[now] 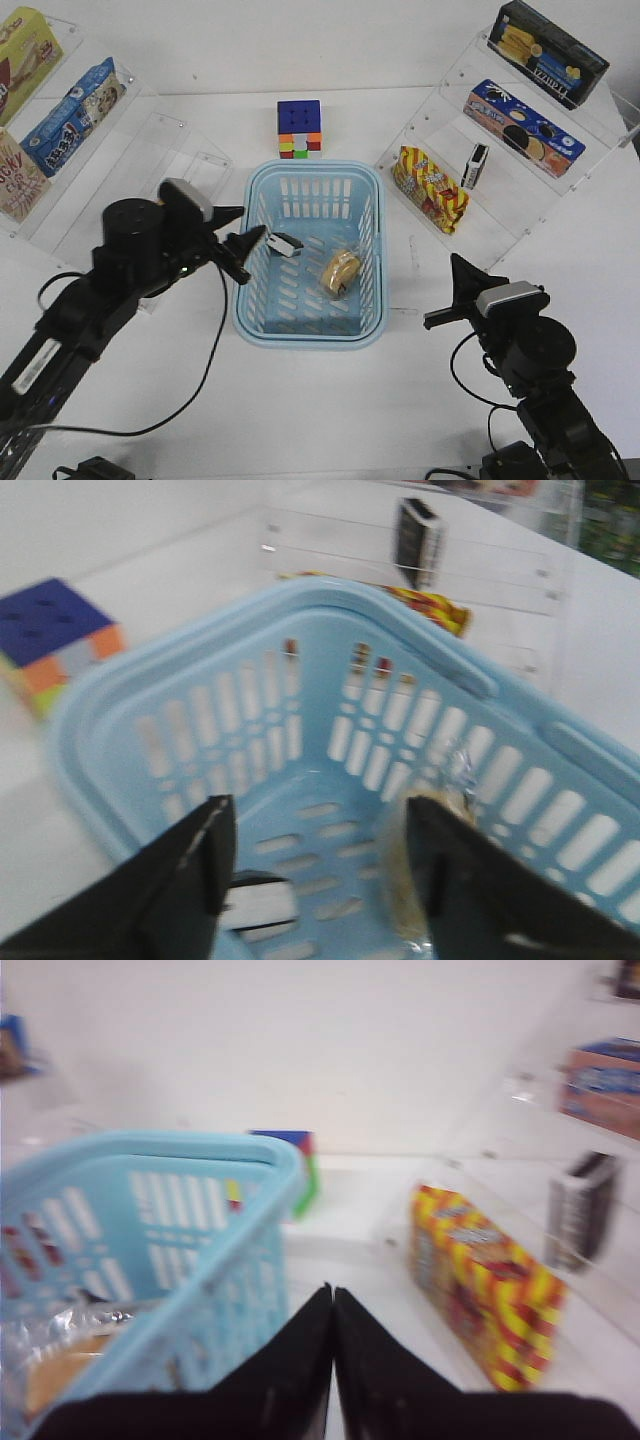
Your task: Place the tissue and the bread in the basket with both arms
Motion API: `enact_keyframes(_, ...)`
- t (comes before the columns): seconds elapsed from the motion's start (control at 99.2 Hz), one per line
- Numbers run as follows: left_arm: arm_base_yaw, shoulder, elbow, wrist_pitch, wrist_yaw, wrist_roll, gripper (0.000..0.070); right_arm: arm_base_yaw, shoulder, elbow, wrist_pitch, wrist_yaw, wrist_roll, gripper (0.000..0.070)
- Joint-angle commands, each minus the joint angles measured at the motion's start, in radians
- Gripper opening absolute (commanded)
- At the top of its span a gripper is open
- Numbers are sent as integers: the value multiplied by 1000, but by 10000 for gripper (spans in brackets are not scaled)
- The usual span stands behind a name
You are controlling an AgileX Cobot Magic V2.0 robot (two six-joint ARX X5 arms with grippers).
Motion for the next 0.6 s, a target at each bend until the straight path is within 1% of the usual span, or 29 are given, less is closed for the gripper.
enact_keyframes(0.0,21,-65,36,-23,-121,-13,7,3,-14,11,6,13,-12,1)
enact_keyframes(0.071,53,-117,36,-92,-227,-13,0,3,-40,11,6,17,-42,1)
enact_keyframes(0.121,80,-147,34,-158,-281,-14,0,3,-53,11,7,27,-62,1)
enact_keyframes(0.181,116,-180,20,-218,-309,-32,1,4,-62,11,8,31,-71,1)
enact_keyframes(0.242,151,-225,-32,-226,-309,-58,1,3,-62,11,9,31,-71,1)
enact_keyframes(0.312,183,-298,-154,-145,-317,-76,1,4,-62,11,5,30,-69,1)
enact_keyframes(0.403,205,-410,-367,37,-339,-111,1,5,-62,11,1,24,-69,1)
enact_keyframes(0.514,212,-520,-584,245,-343,-129,1,5,-61,12,5,24,-69,1)
enact_keyframes(0.554,212,-544,-630,283,-343,-129,1,5,-61,12,4,24,-69,1)
enact_keyframes(0.595,212,-561,-653,289,-343,-129,1,5,-61,12,5,24,-69,1)
